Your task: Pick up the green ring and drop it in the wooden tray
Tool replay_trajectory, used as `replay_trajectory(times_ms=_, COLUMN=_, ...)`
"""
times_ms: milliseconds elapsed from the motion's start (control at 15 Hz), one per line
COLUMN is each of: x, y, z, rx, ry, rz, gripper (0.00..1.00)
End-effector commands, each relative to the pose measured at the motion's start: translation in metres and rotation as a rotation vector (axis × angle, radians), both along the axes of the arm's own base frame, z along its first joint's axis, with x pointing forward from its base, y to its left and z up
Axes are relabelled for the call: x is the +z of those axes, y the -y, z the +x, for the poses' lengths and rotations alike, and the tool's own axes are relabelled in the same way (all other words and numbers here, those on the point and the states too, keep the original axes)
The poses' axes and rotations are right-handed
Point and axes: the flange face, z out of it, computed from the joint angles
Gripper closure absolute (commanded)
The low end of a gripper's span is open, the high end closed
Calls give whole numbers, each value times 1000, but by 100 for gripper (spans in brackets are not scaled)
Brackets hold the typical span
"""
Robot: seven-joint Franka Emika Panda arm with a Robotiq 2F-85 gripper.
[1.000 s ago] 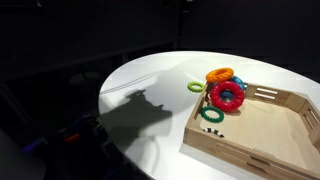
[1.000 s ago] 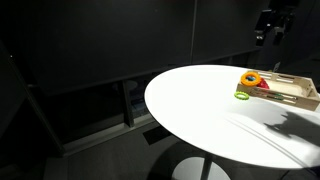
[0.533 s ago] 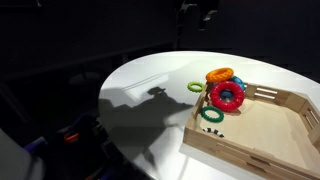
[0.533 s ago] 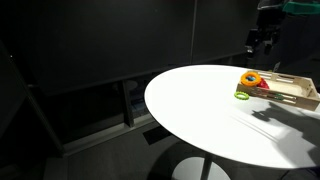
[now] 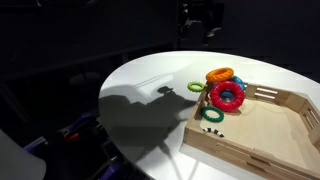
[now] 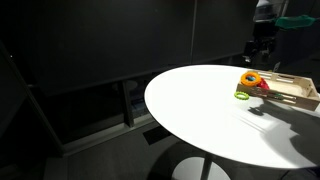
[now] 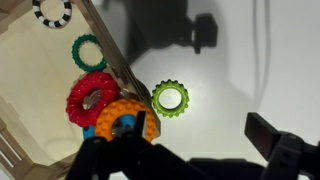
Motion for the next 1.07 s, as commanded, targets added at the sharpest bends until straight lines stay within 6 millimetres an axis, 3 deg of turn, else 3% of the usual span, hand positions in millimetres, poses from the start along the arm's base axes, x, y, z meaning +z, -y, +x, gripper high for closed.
replay_trajectory(times_ms=0, x=1, y=0, z=0, rx=0, ry=1, rz=0, gripper=0)
replay_trajectory(times_ms=200, x=-8, y=1, z=4, rx=-16, ry=-18, rz=2, gripper=0)
replay_trajectory(times_ms=1000, x=-81, y=-7, z=26, rx=4, ry=80, rz=77, gripper=0)
